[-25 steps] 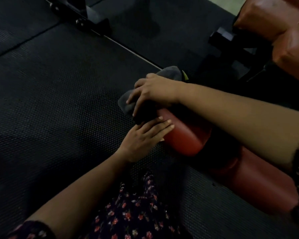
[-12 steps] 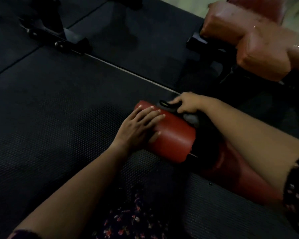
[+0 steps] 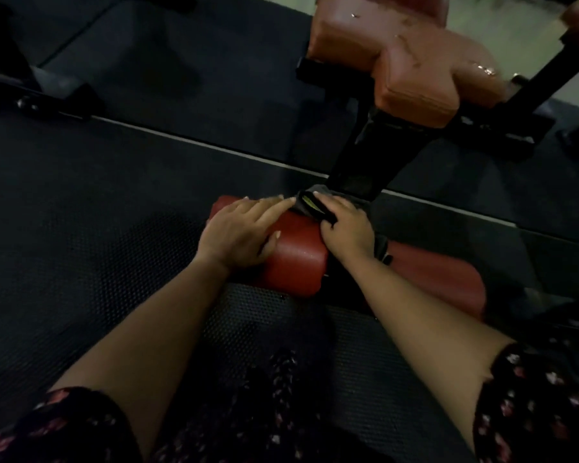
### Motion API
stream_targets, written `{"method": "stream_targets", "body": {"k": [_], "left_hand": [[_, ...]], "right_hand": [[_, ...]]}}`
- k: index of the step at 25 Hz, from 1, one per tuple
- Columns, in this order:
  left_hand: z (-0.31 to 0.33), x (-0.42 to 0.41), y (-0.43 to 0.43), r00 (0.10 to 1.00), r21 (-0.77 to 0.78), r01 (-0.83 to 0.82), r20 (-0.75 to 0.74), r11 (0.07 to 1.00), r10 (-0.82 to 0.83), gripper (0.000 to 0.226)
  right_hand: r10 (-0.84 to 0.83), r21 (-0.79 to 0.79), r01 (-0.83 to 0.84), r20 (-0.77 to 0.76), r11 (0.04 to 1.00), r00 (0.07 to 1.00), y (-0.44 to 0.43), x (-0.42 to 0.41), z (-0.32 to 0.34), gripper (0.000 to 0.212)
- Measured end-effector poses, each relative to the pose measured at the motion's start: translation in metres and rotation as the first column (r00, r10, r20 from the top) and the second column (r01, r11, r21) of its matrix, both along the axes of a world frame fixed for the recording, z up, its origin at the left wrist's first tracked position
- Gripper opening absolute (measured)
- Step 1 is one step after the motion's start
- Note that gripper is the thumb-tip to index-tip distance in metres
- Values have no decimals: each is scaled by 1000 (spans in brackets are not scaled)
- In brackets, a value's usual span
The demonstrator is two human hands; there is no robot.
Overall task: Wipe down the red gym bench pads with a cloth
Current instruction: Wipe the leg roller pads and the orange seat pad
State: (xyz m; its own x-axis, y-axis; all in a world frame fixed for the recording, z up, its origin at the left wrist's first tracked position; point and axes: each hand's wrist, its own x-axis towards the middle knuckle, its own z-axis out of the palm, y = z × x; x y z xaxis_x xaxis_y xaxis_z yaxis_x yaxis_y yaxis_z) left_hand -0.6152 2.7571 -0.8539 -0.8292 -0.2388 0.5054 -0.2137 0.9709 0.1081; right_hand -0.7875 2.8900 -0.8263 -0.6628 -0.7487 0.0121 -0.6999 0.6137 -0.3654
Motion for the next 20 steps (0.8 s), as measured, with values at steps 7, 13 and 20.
{"method": "stream_targets", "body": {"k": [7,13,20], "left_hand": [[-3,-4,2,970,-102,-107,208,989,126,53],[51,18,56,830,76,-342,492,937,263,59],[218,61,72,764,583,-385,637,716,-108,61]], "right_hand": [[-327,167,325,-17,931,945,31,60,9,65],[-62,434,-12,155,901,986,113,115,58,72],[19,544,-81,118,835,993,115,89,227,64]]}}
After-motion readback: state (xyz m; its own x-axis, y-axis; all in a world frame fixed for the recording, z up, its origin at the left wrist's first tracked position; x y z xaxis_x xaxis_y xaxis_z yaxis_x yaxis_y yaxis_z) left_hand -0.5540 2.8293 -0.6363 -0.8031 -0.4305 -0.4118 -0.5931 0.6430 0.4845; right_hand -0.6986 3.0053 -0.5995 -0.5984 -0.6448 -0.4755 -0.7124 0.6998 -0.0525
